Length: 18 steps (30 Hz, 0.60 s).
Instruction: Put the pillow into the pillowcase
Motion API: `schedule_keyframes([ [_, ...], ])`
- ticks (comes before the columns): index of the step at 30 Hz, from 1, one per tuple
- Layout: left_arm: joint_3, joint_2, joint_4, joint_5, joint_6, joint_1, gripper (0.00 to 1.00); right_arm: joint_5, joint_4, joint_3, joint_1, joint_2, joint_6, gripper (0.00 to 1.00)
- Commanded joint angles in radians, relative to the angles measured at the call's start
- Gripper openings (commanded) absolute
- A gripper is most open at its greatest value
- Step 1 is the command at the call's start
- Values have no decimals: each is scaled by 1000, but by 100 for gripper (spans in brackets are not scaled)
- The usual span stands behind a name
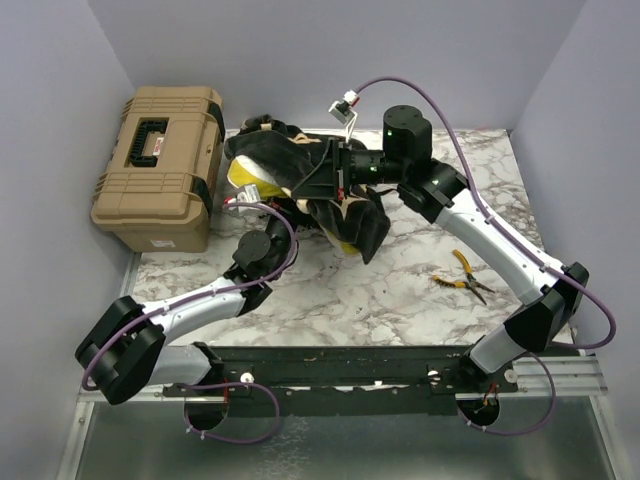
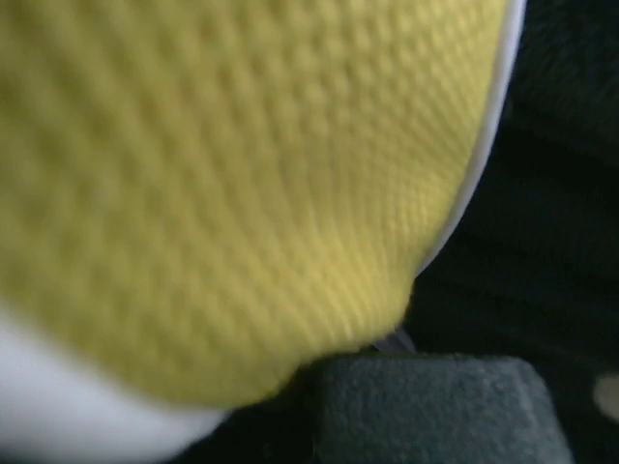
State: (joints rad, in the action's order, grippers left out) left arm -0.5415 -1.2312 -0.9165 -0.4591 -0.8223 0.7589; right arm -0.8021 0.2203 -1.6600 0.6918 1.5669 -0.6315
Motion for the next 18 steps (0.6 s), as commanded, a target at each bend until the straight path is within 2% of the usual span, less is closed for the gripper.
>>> schedule_keyframes([
  [1,-86,-78,-77,-63,65,-10,0,-180,-102,-83,116,-33,-113,0],
  [5,-141,-156,-101,-53,61,-9,0,-167,-146,-122,159,-37,-164,0],
  [11,-106,-177,-123,-222,40,-22,0,-88,-178,-171,176,-119,-209,0],
  [18,-150,-217,-37,-196,31,-61,0,-107,-318,-181,179,-169,-296,0],
])
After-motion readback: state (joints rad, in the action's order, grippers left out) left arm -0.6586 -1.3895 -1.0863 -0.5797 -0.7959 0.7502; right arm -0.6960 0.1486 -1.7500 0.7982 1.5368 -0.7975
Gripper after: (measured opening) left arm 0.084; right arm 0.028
